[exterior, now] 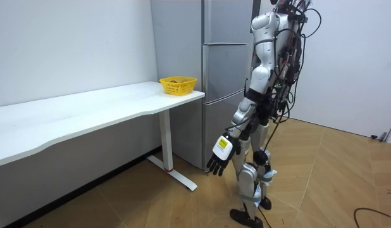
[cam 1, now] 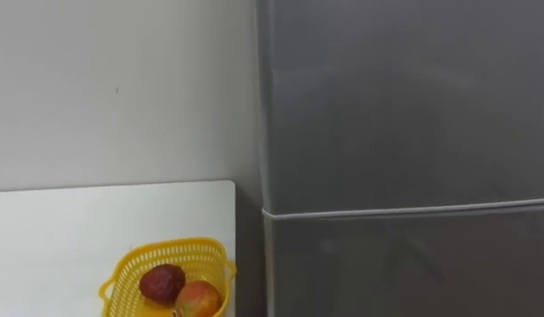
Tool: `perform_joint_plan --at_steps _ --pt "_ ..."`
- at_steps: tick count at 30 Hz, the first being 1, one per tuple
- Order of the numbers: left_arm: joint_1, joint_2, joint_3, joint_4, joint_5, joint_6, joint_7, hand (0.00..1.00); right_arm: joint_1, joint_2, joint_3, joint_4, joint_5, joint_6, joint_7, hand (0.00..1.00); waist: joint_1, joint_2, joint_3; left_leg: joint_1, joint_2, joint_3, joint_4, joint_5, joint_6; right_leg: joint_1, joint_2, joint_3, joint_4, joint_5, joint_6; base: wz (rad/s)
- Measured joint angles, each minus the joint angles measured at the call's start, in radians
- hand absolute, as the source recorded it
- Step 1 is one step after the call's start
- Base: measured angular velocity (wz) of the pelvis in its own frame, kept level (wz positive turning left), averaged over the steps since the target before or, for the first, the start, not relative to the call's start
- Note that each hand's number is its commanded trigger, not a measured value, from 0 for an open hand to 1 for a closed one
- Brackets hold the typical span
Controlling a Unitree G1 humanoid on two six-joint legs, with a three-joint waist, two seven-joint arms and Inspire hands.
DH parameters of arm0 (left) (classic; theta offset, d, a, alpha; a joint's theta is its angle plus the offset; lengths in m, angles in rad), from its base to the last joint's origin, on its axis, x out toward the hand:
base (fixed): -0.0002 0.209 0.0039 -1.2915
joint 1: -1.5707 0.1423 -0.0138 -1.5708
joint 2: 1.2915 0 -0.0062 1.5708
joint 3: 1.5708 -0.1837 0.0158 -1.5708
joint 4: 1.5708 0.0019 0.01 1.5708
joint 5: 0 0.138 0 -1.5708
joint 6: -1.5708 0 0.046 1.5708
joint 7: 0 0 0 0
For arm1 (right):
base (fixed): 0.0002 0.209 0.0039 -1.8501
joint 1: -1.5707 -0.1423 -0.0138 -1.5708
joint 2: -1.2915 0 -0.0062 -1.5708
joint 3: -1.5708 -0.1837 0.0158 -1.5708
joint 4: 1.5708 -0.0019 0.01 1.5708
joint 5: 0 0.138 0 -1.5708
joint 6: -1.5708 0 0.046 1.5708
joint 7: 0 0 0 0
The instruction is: Retrieve from the upper fridge
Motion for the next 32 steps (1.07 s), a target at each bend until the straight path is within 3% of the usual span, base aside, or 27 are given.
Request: perform_joint_plan --at_steps 2,8,17,23,27,32 --pt "-0.003 -0.010 0.001 0.008 0.030 0.026 -0.018 0.00 -0.016 0.001 0.003 0.075 -0.003 0.037 0.073 0.00 -0.005 0.002 0.0001 0.004 -0.005 -0.029 0.002 0.000 0.000 0.016 -0.008 -0.026 -0.004 -0.004 0.005 0.28" --pt "-0.018 -0.019 -0.010 0.013 0.030 0.079 -0.046 0.00 -0.040 0.005 0.118 0.108 -0.062 0.126 0.234 0.00 0.028 0.003 0.0004 -0.003 -0.015 -0.035 0.005 0.000 0.001 0.016 -0.017 -0.036 -0.001 -0.011 0.011 0.08" --pt "-0.036 -0.021 -0.034 0.028 0.030 0.110 -0.065 0.00 -0.122 0.006 0.194 0.109 -0.125 0.153 0.336 0.00 0.041 0.006 0.0000 -0.012 -0.021 -0.051 0.006 0.000 0.001 0.020 -0.023 -0.061 -0.002 -0.012 0.014 0.07" --pt "-0.045 -0.022 -0.055 0.030 0.031 0.145 -0.102 0.00 -0.118 0.006 0.195 0.120 -0.166 0.176 0.385 0.00 0.043 0.012 0.0026 -0.011 -0.020 -0.052 0.006 0.000 0.001 0.025 -0.023 -0.063 -0.004 -0.012 0.014 0.02" --pt "-0.054 -0.022 -0.063 0.030 0.033 0.155 -0.124 0.00 -0.098 0.006 0.195 0.141 -0.167 0.180 0.420 0.00 0.041 0.012 0.0035 -0.009 -0.021 -0.054 0.006 0.000 0.001 0.032 -0.025 -0.062 -0.006 -0.017 0.017 0.03" --pt "-0.057 -0.022 -0.077 0.028 0.032 0.164 -0.155 0.00 -0.071 0.011 0.196 0.141 -0.159 0.211 0.470 0.00 0.040 0.011 0.0044 0.006 -0.023 -0.055 0.005 0.000 0.001 0.037 -0.028 -0.053 -0.002 -0.025 0.019 -0.04"
